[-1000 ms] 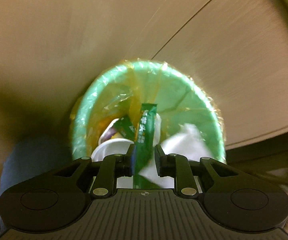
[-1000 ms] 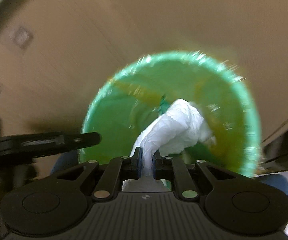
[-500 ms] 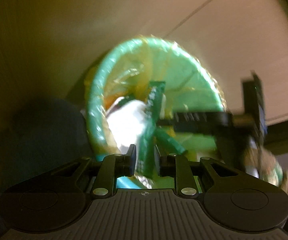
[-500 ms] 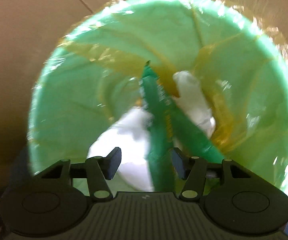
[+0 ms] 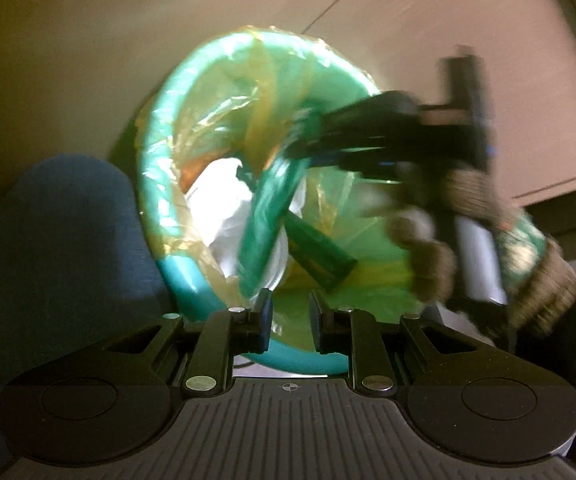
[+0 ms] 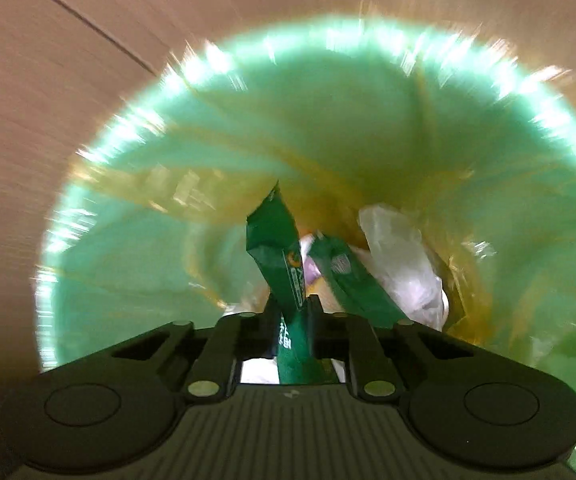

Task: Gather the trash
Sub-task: 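Open both grippers to drop the wrapper and tissue into the bin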

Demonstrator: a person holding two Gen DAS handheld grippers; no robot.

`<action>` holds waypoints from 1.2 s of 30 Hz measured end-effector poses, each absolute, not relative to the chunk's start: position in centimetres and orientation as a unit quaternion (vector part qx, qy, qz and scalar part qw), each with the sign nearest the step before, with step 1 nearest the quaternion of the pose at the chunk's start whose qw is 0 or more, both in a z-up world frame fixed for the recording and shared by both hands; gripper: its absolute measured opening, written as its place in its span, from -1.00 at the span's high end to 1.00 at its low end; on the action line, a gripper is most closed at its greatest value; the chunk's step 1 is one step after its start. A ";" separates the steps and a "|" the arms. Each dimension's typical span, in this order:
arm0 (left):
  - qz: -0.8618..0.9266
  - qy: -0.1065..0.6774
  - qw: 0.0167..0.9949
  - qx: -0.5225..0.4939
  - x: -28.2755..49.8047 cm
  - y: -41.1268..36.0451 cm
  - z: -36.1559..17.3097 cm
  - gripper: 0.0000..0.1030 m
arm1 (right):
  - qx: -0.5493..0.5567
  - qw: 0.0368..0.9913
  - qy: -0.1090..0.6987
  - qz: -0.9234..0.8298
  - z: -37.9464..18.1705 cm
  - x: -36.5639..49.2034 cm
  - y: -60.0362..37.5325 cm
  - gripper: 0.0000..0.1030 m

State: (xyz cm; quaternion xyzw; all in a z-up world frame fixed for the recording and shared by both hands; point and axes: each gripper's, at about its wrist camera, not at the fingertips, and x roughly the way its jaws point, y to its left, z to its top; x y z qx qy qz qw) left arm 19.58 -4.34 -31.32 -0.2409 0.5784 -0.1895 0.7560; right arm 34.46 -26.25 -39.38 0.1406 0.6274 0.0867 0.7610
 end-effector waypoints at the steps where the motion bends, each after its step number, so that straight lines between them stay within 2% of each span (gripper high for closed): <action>1: -0.189 0.579 0.755 -0.243 19.6 -4.2 -31.4 0.56 | 0.152 0.767 0.617 0.088 -38.2 34.0 -26.5 0.80; 4: -0.187 0.583 0.751 -0.247 19.7 -4.0 -31.6 0.56 | 0.185 0.788 0.580 0.090 -34.9 32.4 -27.1 0.80; 7: -0.183 0.581 0.753 -0.248 19.9 -3.9 -31.5 0.56 | 0.163 0.807 0.558 0.100 -33.0 30.9 -27.2 0.80; 14: -0.169 0.575 0.761 -0.249 20.1 -3.5 -31.1 0.56 | 0.114 0.775 0.613 0.102 -37.2 28.0 -25.6 0.80; 17: -0.165 0.571 0.764 -0.252 20.0 -3.2 -31.0 0.56 | 0.081 0.781 0.613 0.090 -37.2 27.3 -25.2 0.76; 21: -0.157 0.560 0.770 -0.261 20.2 -2.5 -30.9 0.56 | 0.021 0.835 0.547 0.062 -34.2 26.8 -24.5 0.49; 24: -0.152 0.560 0.769 -0.267 20.2 -2.1 -31.1 0.56 | 0.011 0.863 0.502 0.053 -32.5 27.0 -23.9 0.45; 29: -0.152 0.566 0.763 -0.272 20.4 -1.9 -31.7 0.56 | 0.096 0.798 0.577 0.143 -35.5 30.5 -22.1 0.47; 30: -0.152 0.565 0.763 -0.273 20.4 -1.9 -31.7 0.56 | 0.102 0.782 0.596 0.150 -37.1 31.3 -21.2 0.53; 31: -0.151 0.565 0.764 -0.273 20.5 -1.9 -31.7 0.56 | 0.103 0.769 0.612 0.152 -38.8 32.0 -20.5 0.65; 36: -0.148 0.564 0.766 -0.272 20.7 -1.8 -31.7 0.56 | 0.067 0.696 0.704 0.127 -46.0 32.7 -18.5 0.66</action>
